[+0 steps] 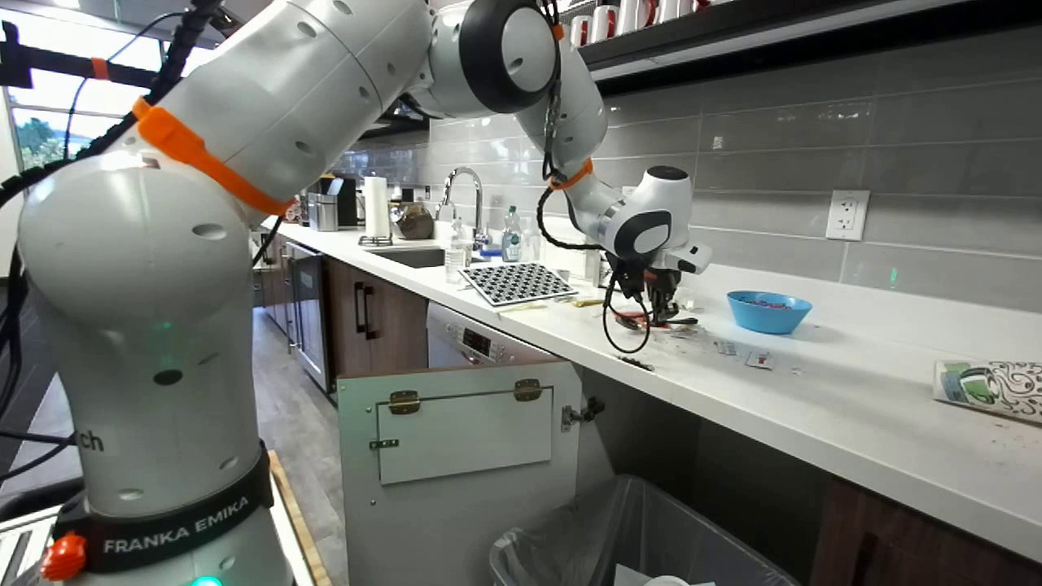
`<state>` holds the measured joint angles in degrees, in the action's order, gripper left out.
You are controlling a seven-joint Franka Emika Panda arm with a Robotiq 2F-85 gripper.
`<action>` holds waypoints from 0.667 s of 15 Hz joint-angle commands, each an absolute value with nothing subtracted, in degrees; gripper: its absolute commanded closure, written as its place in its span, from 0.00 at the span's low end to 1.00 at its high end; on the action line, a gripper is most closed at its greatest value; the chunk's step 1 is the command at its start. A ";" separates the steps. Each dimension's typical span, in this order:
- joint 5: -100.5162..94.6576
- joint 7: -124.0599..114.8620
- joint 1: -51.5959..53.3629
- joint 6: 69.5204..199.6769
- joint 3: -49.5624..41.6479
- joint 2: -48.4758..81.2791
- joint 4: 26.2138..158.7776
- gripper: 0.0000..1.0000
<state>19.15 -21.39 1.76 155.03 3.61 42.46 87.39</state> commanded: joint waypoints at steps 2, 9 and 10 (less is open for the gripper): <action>13.36 -31.02 8.55 148.67 -4.49 42.15 87.03 0.97; 8.87 -37.00 10.99 141.45 -6.01 41.62 85.01 0.97; 9.02 -36.53 10.74 141.21 -5.51 41.51 84.97 0.97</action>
<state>10.10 -35.25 10.78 143.71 -6.03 41.66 85.46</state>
